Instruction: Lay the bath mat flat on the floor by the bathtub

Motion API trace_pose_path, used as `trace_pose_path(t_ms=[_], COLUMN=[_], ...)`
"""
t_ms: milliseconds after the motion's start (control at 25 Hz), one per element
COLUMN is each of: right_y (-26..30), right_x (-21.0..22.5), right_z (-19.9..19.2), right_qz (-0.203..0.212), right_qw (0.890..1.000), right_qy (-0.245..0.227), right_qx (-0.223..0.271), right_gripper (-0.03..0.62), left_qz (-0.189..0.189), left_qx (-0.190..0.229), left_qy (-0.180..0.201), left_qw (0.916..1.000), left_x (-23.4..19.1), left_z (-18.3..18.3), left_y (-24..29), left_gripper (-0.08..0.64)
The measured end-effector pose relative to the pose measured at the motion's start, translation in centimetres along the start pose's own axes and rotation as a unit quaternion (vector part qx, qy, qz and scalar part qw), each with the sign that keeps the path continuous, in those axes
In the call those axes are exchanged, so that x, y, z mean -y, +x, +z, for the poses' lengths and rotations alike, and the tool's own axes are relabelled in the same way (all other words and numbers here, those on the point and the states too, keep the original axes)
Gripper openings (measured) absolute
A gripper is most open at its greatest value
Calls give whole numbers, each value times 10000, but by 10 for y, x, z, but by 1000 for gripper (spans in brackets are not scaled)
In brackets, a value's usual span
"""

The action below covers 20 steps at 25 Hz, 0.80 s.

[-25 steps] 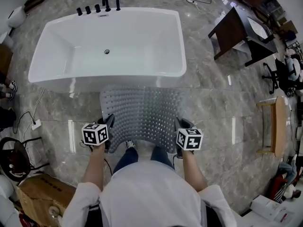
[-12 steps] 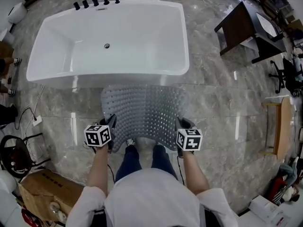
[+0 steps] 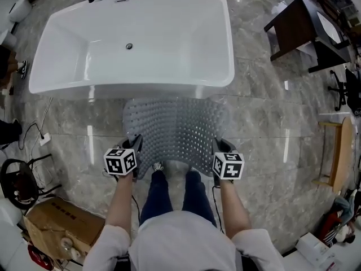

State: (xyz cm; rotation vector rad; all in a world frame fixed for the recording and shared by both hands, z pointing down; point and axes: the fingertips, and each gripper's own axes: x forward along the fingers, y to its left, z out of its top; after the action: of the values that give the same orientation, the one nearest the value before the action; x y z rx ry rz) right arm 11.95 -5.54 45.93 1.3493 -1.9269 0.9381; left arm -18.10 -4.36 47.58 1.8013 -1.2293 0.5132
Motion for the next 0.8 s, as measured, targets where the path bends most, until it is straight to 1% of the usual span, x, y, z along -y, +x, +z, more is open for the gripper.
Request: trace_pose_path(t_ms=[200, 520, 800], right_y=[19, 44, 65], right_x=[5, 16, 22], right_z=[-6, -15, -26], right_qz=[0, -19, 16], right_qw=[9999, 9998, 9995], right_qy=[138, 157, 194], right_qx=[-51, -152, -237], right_gripper=[40, 40, 40], left_qz=[-16, 84, 129], left_qx=[-6, -73, -152], left_qy=[-147, -220, -203], left_qw=[9999, 9997, 9996], left_x=[-5, -22, -36], left_z=[-9, -21, -31], left_y=[15, 37, 58], left_gripper=[44, 45, 45])
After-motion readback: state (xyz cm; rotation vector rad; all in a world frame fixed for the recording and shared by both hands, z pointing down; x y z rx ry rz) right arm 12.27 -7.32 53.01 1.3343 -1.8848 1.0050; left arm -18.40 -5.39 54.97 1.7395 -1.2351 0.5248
